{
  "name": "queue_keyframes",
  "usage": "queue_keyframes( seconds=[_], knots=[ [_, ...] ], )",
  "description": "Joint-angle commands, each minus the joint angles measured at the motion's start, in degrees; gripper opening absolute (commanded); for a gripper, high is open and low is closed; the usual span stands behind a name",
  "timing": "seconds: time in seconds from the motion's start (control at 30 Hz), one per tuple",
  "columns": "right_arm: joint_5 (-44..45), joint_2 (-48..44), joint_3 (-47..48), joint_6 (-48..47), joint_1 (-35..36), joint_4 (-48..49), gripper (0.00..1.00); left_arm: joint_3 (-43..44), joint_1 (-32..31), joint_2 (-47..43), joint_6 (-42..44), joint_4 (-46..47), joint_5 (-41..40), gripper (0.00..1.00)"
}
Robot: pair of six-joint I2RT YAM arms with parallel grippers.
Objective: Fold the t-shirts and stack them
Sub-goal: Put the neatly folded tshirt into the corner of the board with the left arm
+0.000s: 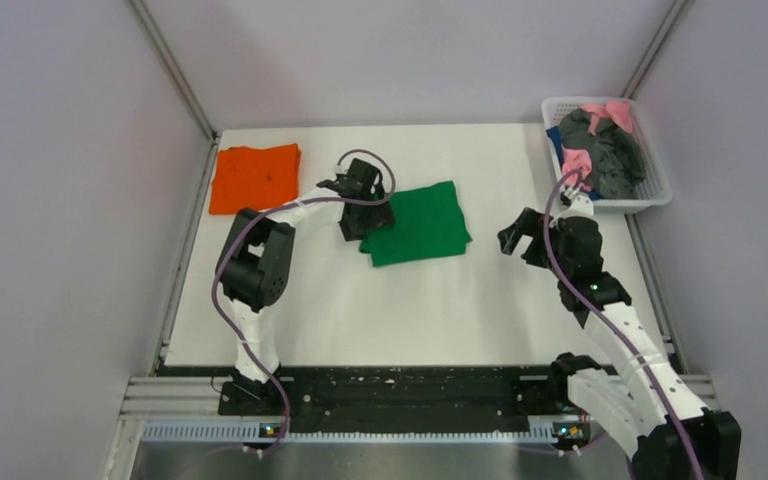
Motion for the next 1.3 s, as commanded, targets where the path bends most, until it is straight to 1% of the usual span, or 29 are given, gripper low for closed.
queue_keyframes(
  seconds=[0.0, 0.13, 0.2, 0.27, 0.33, 0.37, 0.43, 0.53, 0.57, 0.63, 0.7, 0.83, 0.93, 1.07, 1.2, 1.27],
  knots=[
    [1.4, -0.93, 0.21, -1.28, -0.38, 0.43, 0.99, 2.28, -1.98, 5.19, -1.71, -3.95, -4.73, 0.83],
    [3.53, -1.4, -0.54, -0.6, -0.54, 0.8, 0.99, 7.15, -4.8, 9.32, -2.4, -9.06, -11.3, 0.73],
    [4.55, -2.23, -1.09, -0.5, -0.75, 1.23, 0.99, 10.4, -6.03, 11.96, -2.49, -12.55, -13.81, 0.62],
    [5.01, -3.14, -1.43, -0.57, -0.98, 1.39, 0.99, 12.71, -6.77, 14.22, -2.49, -14.83, -14.58, 0.51],
    [5.15, -3.69, -1.56, -0.55, -1.04, 1.45, 0.99, 13.78, -6.88, 15.93, -2.49, -15.06, -14.19, 0.36],
    [5.19, -3.92, -1.67, -0.62, -1.1, 1.42, 0.99, 14.06, -6.96, 16.4, -2.37, -15.08, -14.23, 0.27],
    [5.59, -4.19, -1.68, -0.68, -1.23, 1.38, 0.99, 15.11, -6.93, 16.93, -1.51, -15.9, -15.57, 0.0],
    [6.51, -5.89, -2.24, -0.3, -1.28, 2.15, 0.99, 20.19, -6.84, 16.99, 3.73, -19.59, -20.36, 0.0],
    [6.91, -6.94, -2.7, -0.03, -1.27, 2.66, 0.99, 23.32, -6.91, 16.74, 5.59, -21.5, -23.7, 0.0],
    [7.79, -9.1, -3.72, 0.1, -1.26, 3.56, 0.99, 26.86, -6.63, 15.61, 10.53, -23.29, -30.69, 0.0],
    [9.17, -11.13, -4.32, 0.3, -1.31, 4.0, 0.99, 28.58, -5.75, 13.7, 15.86, -22.49, -36.44, 0.0],
    [11.27, -14.23, -4.89, 1.72, -1.32, 4.28, 0.99, 29.19, -2.22, 10.31, 26.29, -17.75, -41.22, 0.0],
    [10.9, -15.68, -5.87, 1.89, -1.33, 5.82, 0.99, 29.08, 1.07, 8.42, 32.37, -14.28, -42.37, 0.0],
    [11.18, -14.75, -5.67, 1.57, -1.26, 5.61, 0.99, 28.17, 5.0, 6.37, 41.3, -9.94, -41.82, 0.0],
    [10.93, -13.43, -5.54, 1.63, -1.28, 5.84, 0.99, 27.2, 8.29, 3.94, 48.54, -6.46, -38.42, 0.0],
    [10.83, -13.07, -5.64, 1.65, -1.25, 6.29, 0.99, 27.18, 9.84, 2.49, 50.34, -4.89, -37.24, 0.0]
  ],
)
